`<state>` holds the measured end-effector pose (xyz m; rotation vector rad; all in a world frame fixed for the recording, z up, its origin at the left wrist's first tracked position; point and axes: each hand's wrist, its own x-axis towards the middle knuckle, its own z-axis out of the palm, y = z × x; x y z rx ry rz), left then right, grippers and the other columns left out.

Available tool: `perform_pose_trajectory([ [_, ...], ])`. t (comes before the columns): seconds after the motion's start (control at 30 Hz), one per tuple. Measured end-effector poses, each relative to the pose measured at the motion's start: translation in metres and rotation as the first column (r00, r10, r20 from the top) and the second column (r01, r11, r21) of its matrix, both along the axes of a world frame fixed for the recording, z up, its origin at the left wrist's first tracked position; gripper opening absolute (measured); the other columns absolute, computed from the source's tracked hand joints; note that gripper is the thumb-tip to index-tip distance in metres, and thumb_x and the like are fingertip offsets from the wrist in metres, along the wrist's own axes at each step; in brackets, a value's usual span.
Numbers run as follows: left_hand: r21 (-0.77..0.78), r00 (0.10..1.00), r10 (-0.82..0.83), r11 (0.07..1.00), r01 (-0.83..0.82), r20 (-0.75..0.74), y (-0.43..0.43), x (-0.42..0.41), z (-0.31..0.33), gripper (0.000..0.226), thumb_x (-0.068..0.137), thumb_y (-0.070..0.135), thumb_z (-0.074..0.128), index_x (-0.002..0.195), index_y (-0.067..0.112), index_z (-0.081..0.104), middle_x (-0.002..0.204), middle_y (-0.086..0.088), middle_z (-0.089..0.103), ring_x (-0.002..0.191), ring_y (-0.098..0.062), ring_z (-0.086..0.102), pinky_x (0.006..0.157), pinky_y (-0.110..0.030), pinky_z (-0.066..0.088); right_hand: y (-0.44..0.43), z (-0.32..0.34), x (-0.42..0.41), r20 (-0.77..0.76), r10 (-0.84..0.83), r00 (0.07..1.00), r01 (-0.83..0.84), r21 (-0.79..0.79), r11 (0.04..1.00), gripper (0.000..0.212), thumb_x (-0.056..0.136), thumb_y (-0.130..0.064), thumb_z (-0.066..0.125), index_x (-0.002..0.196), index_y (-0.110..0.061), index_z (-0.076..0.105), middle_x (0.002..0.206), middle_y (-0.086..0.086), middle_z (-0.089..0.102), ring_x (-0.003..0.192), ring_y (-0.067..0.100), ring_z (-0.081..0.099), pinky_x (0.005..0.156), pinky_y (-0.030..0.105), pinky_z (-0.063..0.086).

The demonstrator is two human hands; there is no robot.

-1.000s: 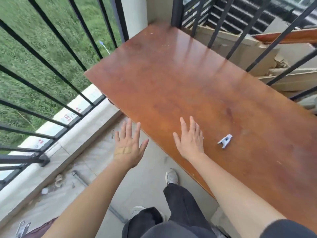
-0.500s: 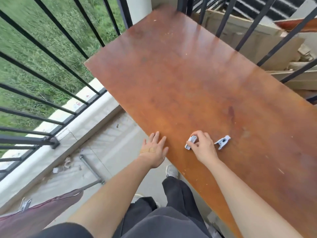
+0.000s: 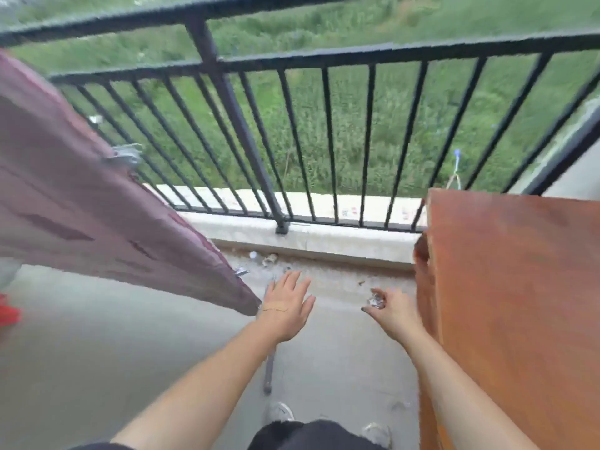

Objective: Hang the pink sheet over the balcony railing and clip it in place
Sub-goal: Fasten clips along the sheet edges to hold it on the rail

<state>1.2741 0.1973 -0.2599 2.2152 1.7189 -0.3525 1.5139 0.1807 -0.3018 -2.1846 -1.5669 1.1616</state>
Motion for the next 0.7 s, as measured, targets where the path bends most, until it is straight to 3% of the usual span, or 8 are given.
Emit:
perform_pose_trajectory([
  [0.1,0.082,0.98,0.2,0.976,-0.2,0.007,-0.011,-0.097,0.032,0.073,0.088,0.053,0.004,0.141,0.023,0.044,0.152,-0.003,0.036,0.139,-0.025,0.035,0.112,-0.04,0.028,0.04,0.032,-0.101,-0.074,0.235,0.969,-0.229,0.077,0.97,0.056,0.076,-0.05,0.079,0.123,-0.022,0.069,0.104,-0.001,0.076,0.1,0.015,0.068,0.084,0.026,0.047],
  [0.17,0.119,0.93,0.368,0.923,-0.367,0.015,-0.021,-0.166,0.049,0.073,0.089,0.054,0.004,0.142,0.023,0.044,0.156,-0.002,0.034,0.141,-0.024,0.033,0.115,-0.039,0.026,0.054,0.055,-0.173,-0.105,0.386,0.916,-0.368,0.158,0.916,0.053,0.073,-0.06,0.077,0.114,-0.027,0.073,0.079,-0.01,0.071,0.076,0.01,0.064,0.073,0.027,0.047],
  [0.23,0.165,0.861,0.508,0.849,-0.503,0.011,-0.035,-0.238,0.062,0.069,0.093,0.054,0.007,0.144,0.024,0.043,0.156,-0.002,0.034,0.141,-0.023,0.035,0.115,-0.038,0.027,0.064,0.075,-0.245,-0.093,0.53,0.843,-0.498,0.237,0.834,0.049,0.073,-0.066,0.072,0.105,-0.029,0.074,0.059,-0.006,0.056,0.061,0.011,0.051,0.061,0.029,0.041],
  [0.33,0.247,0.767,0.64,0.737,-0.629,0.044,-0.064,-0.335,0.082,0.079,0.086,0.054,0.001,0.142,0.021,0.046,0.153,-0.003,0.039,0.14,-0.022,0.036,0.113,-0.039,0.028,0.071,0.105,-0.352,-0.038,0.656,0.754,-0.614,0.313,0.724,0.041,0.079,-0.055,0.074,0.101,-0.02,0.073,0.067,0.001,0.065,0.07,0.02,0.062,0.065,0.03,0.043],
  [0.43,0.288,0.659,0.747,0.614,-0.735,0.089,-0.089,-0.428,0.091,0.054,0.101,0.048,0.024,0.147,0.022,0.038,0.16,-0.001,0.026,0.147,-0.019,0.022,0.118,-0.042,0.019,0.073,0.131,-0.451,-0.052,0.73,0.682,-0.668,0.361,0.65,0.035,0.083,-0.033,0.075,0.114,-0.017,0.072,0.087,0.001,0.075,0.09,0.017,0.07,0.079,0.028,0.048],
  [0.5,0.291,0.563,0.817,0.513,-0.807,0.123,-0.103,-0.48,0.096,0.054,0.102,0.047,0.026,0.15,0.022,0.03,0.162,-0.003,0.018,0.149,-0.02,0.015,0.119,-0.043,0.015,0.074,0.147,-0.507,-0.027,0.78,0.625,-0.711,0.392,0.583,0.035,0.085,-0.026,0.073,0.117,-0.013,0.07,0.098,0.007,0.076,0.096,0.022,0.07,0.084,0.03,0.049],
  [0.7,0.38,0.364,0.915,0.28,-0.882,0.172,-0.122,-0.583,0.133,0.066,0.1,0.053,0.022,0.156,0.022,0.007,0.164,-0.006,-0.005,0.151,-0.025,-0.002,0.12,-0.05,0.007,0.08,0.186,-0.65,-0.03,0.891,0.454,-0.766,0.497,0.407,0.032,0.087,-0.029,0.071,0.118,-0.022,0.071,0.087,-0.004,0.07,0.079,0.014,0.067,0.071,0.028,0.049],
])
